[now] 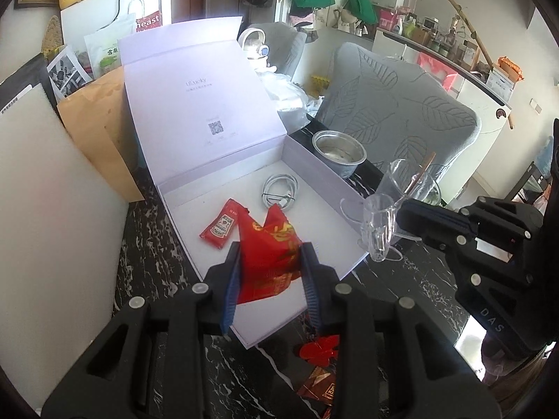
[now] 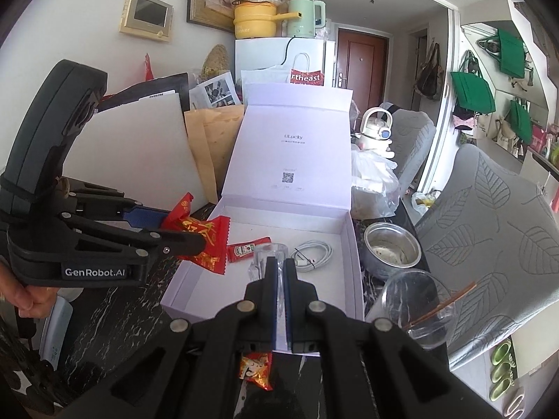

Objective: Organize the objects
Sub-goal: 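Lift the red packet and clear stand and carry them toward the box, then lower the red packet and clear stand into the box and open both grippers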

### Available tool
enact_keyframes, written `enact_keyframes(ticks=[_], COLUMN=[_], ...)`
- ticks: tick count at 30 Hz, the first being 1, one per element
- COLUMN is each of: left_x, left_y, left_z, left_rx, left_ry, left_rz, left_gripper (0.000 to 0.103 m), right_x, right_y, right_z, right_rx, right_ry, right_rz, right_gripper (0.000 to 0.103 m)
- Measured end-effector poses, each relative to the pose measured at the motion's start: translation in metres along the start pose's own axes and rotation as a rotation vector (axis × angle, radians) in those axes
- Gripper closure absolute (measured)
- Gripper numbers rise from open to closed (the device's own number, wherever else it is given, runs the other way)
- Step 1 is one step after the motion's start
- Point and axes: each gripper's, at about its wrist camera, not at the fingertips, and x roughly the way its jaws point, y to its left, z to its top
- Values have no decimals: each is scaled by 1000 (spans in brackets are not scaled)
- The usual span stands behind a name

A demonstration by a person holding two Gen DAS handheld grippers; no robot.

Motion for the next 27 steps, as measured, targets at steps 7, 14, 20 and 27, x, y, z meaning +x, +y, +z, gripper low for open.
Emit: enact_keyframes(ticks=[7, 14, 20, 27], left_x=[26, 52, 74, 96], left_y=[13, 26, 36, 41], left_z=[17, 33, 46, 59], left_rx=[-14, -17, -11, -1], left_ry=[20, 43, 58, 68], left_rz=[-1, 18, 33, 57], left_gripper=[72, 72, 72, 72], right_x=[27, 58, 84, 112], right_y=[-10, -18, -22, -30], right_z=[13, 28, 39, 45], right_rx=[-5, -8, 0, 29], right_ry=[12, 25, 35, 46], right_rz=[6, 7, 10, 9], right_gripper=[101, 101, 101, 101])
